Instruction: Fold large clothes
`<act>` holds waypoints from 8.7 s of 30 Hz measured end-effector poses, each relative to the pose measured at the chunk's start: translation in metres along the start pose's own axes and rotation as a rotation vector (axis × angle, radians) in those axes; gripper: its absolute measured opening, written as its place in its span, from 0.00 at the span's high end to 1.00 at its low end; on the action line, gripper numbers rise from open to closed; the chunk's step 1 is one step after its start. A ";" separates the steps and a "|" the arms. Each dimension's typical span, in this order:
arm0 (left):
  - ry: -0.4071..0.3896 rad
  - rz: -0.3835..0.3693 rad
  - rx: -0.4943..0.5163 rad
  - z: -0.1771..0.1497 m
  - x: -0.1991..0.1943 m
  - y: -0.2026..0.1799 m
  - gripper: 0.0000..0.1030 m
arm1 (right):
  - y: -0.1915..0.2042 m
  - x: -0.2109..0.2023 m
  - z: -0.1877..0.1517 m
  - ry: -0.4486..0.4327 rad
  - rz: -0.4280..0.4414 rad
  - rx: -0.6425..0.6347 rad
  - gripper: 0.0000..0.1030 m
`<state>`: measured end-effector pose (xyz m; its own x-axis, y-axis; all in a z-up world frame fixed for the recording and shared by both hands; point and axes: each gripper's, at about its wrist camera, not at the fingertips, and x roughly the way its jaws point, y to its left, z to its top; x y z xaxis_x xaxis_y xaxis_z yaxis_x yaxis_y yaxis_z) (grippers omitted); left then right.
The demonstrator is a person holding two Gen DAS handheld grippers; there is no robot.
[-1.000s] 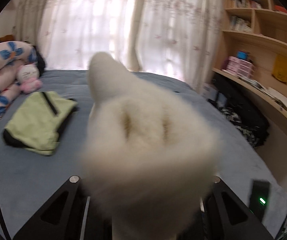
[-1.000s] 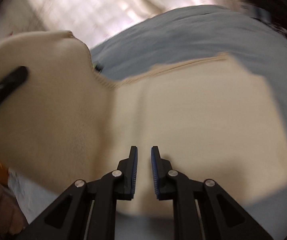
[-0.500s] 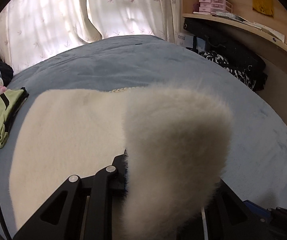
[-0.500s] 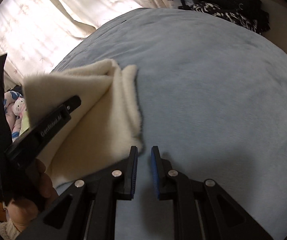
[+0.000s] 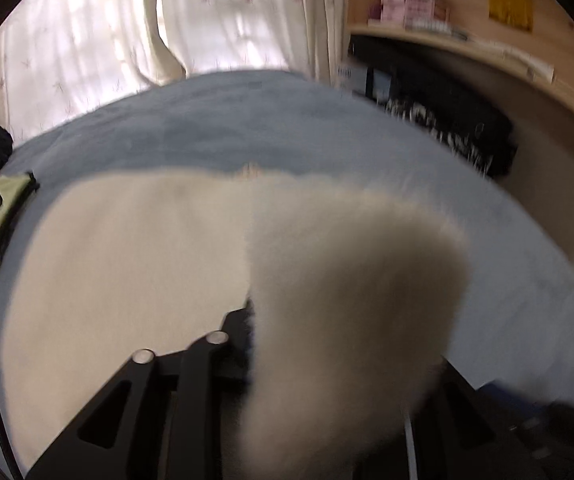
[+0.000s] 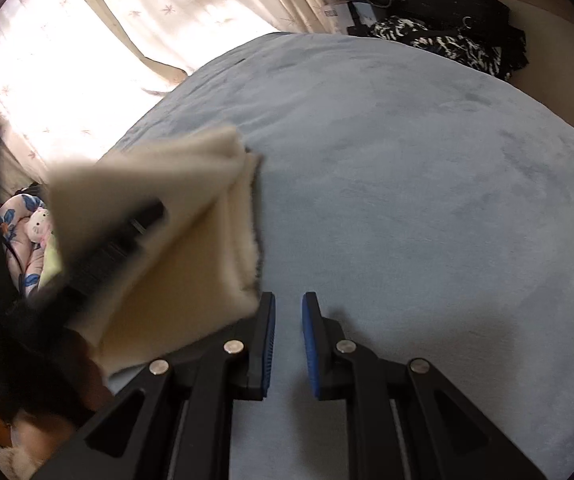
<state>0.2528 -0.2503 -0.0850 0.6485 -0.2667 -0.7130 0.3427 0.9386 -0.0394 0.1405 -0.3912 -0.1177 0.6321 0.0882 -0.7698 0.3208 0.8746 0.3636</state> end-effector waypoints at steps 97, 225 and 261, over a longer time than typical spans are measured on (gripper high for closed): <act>0.182 0.042 -0.205 0.012 -0.082 0.192 0.28 | 0.089 0.027 0.085 0.113 0.109 -0.229 0.32; 0.130 -0.011 -0.318 0.081 -0.100 0.633 0.30 | 0.603 0.171 0.061 0.366 0.621 -0.405 0.57; 0.124 0.318 -0.313 0.006 -0.014 0.649 0.79 | 0.618 0.219 -0.020 0.100 0.176 -0.873 0.84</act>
<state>0.4705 0.3615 -0.0968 0.5956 0.0550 -0.8014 -0.0942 0.9956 -0.0017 0.4633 0.1785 -0.0723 0.5440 0.2610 -0.7975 -0.4517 0.8920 -0.0162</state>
